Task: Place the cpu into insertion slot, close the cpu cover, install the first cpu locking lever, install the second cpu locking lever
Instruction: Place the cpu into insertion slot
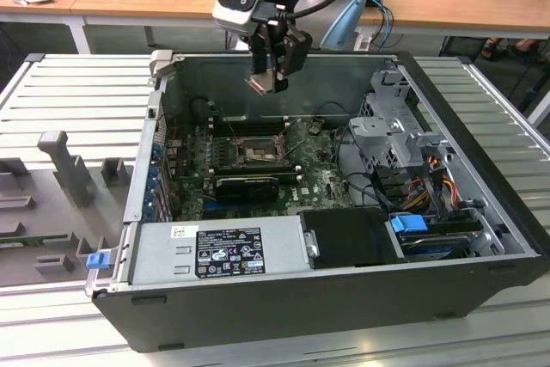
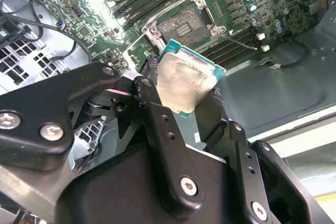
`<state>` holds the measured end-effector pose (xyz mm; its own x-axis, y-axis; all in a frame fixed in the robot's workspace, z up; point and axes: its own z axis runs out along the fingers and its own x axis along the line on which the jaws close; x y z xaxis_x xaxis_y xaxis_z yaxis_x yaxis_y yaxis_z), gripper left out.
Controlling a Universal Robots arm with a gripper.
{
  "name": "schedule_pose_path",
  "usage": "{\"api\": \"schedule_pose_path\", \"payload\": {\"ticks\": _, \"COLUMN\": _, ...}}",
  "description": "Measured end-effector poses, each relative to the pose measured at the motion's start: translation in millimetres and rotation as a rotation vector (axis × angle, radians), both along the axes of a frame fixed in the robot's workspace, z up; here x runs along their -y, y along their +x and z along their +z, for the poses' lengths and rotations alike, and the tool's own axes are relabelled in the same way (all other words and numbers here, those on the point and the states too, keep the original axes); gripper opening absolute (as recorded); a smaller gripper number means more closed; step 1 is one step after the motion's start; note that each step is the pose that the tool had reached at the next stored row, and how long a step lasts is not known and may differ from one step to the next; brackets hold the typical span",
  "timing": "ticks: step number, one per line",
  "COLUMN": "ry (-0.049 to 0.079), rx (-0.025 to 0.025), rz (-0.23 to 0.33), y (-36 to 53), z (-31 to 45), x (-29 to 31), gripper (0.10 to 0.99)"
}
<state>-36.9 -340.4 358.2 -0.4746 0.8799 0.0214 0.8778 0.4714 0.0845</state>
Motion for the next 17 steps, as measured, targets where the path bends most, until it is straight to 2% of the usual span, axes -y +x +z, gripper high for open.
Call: {"api": "schedule_pose_path", "payload": {"ticks": 17, "ry": 0.0, "rx": 0.0, "rz": -0.088, "y": 0.0, "z": 0.0, "x": 0.0, "gripper": 0.529}}
